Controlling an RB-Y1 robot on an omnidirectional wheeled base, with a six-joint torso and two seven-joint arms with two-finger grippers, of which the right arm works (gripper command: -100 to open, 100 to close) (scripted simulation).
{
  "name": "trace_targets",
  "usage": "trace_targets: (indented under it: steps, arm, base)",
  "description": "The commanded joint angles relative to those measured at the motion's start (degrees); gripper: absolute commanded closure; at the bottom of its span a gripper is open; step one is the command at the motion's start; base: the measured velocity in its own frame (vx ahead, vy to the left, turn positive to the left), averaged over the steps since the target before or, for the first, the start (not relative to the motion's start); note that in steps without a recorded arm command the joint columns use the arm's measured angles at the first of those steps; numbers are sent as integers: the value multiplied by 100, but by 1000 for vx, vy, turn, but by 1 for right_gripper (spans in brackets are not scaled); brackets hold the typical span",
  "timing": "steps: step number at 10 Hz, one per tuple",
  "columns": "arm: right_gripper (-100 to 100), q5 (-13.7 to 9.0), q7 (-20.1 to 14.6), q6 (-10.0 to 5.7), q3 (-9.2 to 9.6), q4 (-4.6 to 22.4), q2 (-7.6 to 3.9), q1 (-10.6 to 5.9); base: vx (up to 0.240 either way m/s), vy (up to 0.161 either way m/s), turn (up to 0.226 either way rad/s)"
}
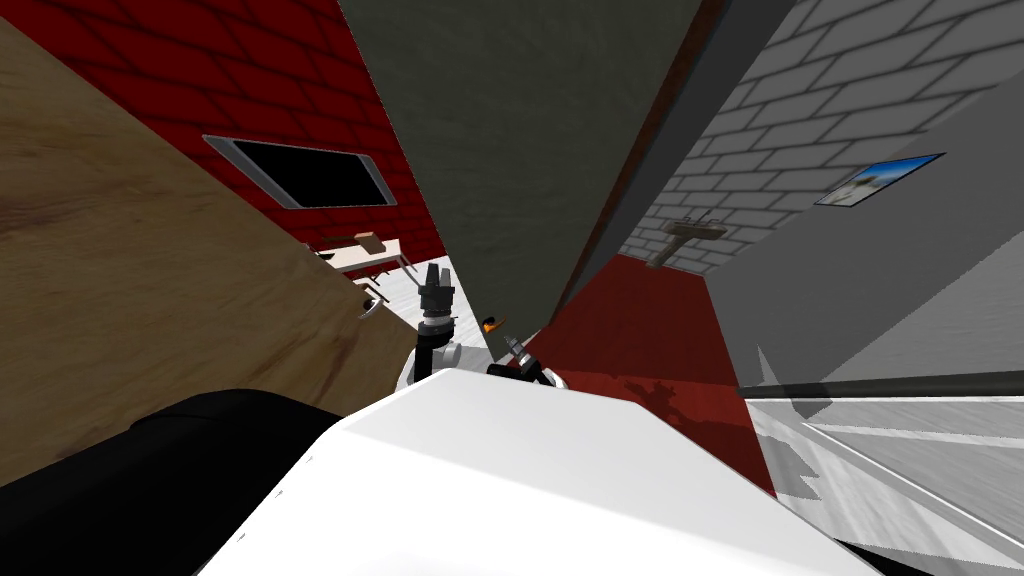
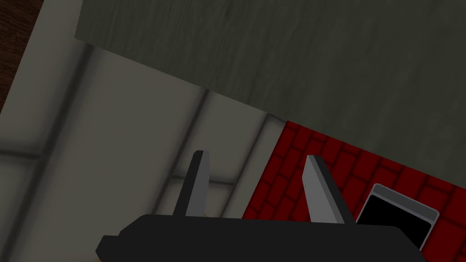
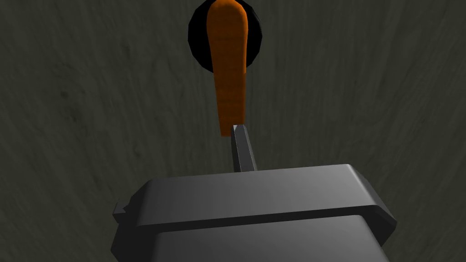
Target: Push the door open
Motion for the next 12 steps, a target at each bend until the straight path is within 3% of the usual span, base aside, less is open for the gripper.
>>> trace_targets:
  steps: [1,4,5,7,8,12]
  arm:
    - [100,0,0,0,0,0,-2,2]
    - [100,0,0,0,0,0,-2,2]
    - [-100,-34,80,77,-185,15,-7,-6]
    - [-100,-61,144,139,-333,26,62,-12]
    - [-100,-50,116,106,-272,37,42,-21]
    - [-100,-54,157,132,-360,102,45,-59]
  base:
    - [-22,-23,1]
    - [-7,-6,0]
    - [-123,15,-159]
    - [-190,35,-124]
    - [-86,15,-27]
    - [125,115,27]
